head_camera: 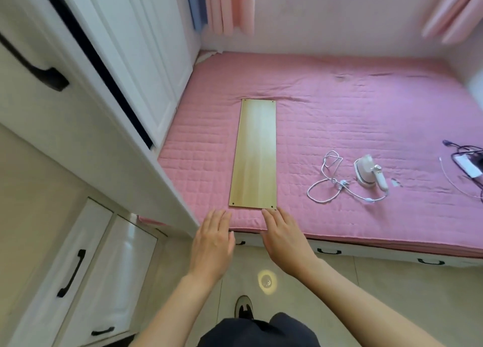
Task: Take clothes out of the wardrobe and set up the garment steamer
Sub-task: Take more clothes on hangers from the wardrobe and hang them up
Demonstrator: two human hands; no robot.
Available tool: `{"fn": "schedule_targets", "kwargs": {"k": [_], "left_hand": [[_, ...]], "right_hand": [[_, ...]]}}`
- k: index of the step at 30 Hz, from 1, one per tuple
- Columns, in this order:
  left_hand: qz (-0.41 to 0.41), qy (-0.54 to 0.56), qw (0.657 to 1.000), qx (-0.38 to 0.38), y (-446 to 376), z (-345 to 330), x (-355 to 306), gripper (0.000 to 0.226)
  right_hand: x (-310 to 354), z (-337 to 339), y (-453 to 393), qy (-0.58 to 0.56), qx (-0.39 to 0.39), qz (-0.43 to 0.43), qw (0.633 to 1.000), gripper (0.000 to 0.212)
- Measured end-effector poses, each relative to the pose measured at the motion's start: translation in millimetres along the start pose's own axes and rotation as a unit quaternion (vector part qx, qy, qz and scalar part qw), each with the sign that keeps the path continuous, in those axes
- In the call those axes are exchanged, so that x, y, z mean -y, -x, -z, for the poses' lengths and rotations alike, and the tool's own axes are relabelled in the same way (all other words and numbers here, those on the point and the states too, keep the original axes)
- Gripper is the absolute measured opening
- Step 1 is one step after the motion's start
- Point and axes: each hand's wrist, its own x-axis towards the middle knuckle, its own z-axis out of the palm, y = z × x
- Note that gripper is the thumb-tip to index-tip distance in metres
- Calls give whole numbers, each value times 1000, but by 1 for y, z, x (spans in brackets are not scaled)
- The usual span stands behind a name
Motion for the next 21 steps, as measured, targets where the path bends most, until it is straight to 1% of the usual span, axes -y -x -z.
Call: {"fn": "schedule_targets", "kwargs": {"k": [5, 8, 12, 15, 21], "left_hand": [[5, -9, 1000, 0, -47, 2, 16, 50], [25, -6, 1000, 4, -74, 2, 20, 51], [72, 7, 997, -5, -112, 4, 18, 50], [106, 5, 994, -13, -140, 4, 19, 50], [208, -5, 977, -47, -186, 10, 18, 50]], "right_hand": [[-6, 9, -54, 3, -10, 16, 1000, 53], [-12, 14, -88, 4, -12, 32, 999, 53], [-21, 22, -138, 6, -12, 69, 998, 56], [-30, 29, -176, 20, -18, 114, 993, 54], [-50, 46, -247, 34, -20, 215, 976, 49]]}}
